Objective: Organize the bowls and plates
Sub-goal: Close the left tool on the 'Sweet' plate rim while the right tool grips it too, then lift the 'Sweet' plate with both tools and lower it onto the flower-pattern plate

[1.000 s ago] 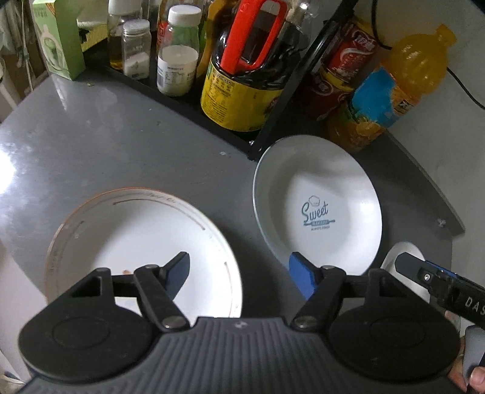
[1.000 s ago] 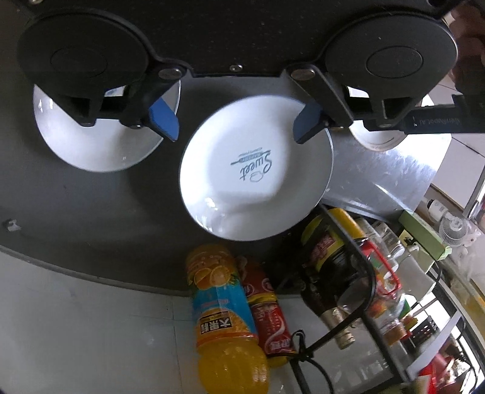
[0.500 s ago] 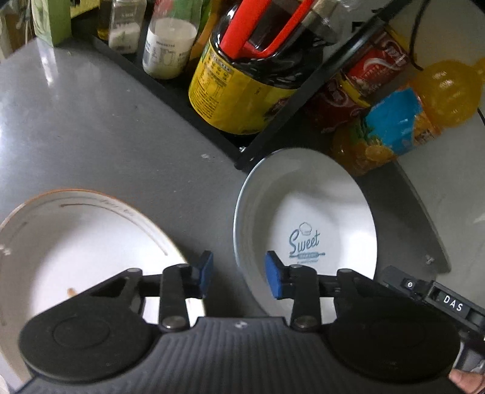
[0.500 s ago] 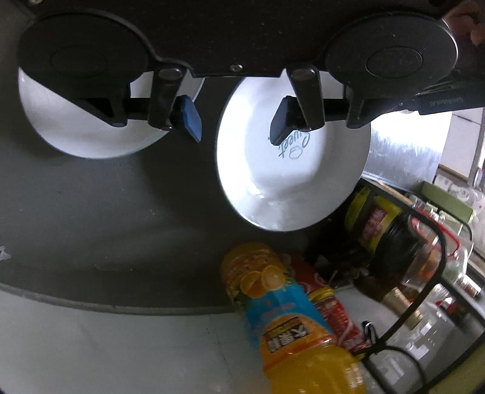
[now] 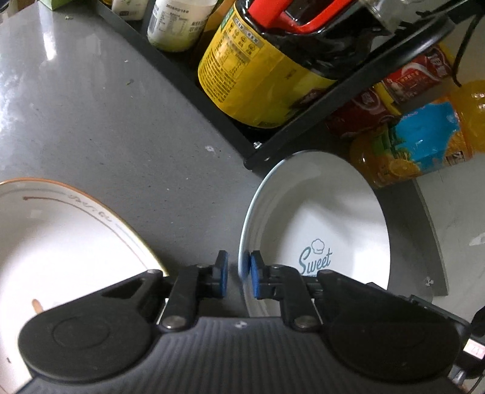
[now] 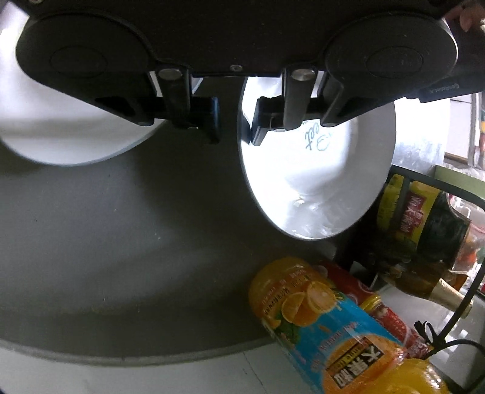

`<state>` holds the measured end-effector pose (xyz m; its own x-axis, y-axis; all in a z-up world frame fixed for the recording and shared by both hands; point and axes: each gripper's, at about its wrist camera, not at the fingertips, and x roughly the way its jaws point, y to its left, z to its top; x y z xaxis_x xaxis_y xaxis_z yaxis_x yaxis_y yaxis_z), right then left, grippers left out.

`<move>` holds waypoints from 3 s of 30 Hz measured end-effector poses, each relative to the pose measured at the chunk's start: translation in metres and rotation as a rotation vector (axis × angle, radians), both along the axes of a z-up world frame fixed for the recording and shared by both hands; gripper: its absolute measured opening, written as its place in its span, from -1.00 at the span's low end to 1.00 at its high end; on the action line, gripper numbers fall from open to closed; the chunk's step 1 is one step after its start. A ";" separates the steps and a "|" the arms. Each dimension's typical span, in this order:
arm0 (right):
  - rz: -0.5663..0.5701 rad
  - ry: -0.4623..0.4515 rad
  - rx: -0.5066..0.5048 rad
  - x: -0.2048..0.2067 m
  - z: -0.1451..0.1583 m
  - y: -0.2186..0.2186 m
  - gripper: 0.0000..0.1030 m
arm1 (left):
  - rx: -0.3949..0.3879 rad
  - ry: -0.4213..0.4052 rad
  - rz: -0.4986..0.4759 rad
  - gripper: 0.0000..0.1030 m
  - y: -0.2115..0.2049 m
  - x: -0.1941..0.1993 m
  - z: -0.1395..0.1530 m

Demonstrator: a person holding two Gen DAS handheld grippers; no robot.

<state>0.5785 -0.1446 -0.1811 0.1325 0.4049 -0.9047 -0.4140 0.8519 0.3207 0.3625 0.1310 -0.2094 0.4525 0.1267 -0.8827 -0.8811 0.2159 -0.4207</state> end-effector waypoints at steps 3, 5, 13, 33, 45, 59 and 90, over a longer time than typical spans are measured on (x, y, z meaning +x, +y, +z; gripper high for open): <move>-0.012 0.028 0.030 0.003 -0.007 -0.002 -0.65 | 0.011 -0.010 -0.003 -0.81 0.001 0.002 -0.003; -0.021 0.040 0.050 0.005 -0.010 -0.002 -0.68 | 0.000 -0.019 -0.001 -0.81 0.003 0.004 -0.007; -0.014 0.019 0.048 0.004 -0.010 0.003 -0.73 | -0.010 -0.024 -0.014 -0.81 0.007 0.006 -0.009; -0.129 -0.034 0.103 -0.058 0.031 -0.015 -0.89 | 0.008 -0.070 -0.149 -0.91 0.008 -0.030 0.030; -0.211 -0.070 0.140 -0.116 0.051 -0.018 -0.89 | 0.012 -0.131 -0.220 -0.95 0.008 -0.071 0.054; -0.275 -0.083 0.189 -0.183 0.054 0.002 -0.88 | -0.003 -0.163 -0.260 -0.96 0.020 -0.136 0.055; -0.250 -0.130 0.080 -0.282 0.028 0.041 -0.85 | 0.034 -0.069 -0.346 -0.91 0.031 -0.209 0.030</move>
<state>0.2968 -0.1035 -0.1526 0.3502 0.4144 -0.8400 -0.2364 0.9069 0.3488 0.1532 0.1624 -0.1797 0.5325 -0.0160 -0.8462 -0.7231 0.5110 -0.4647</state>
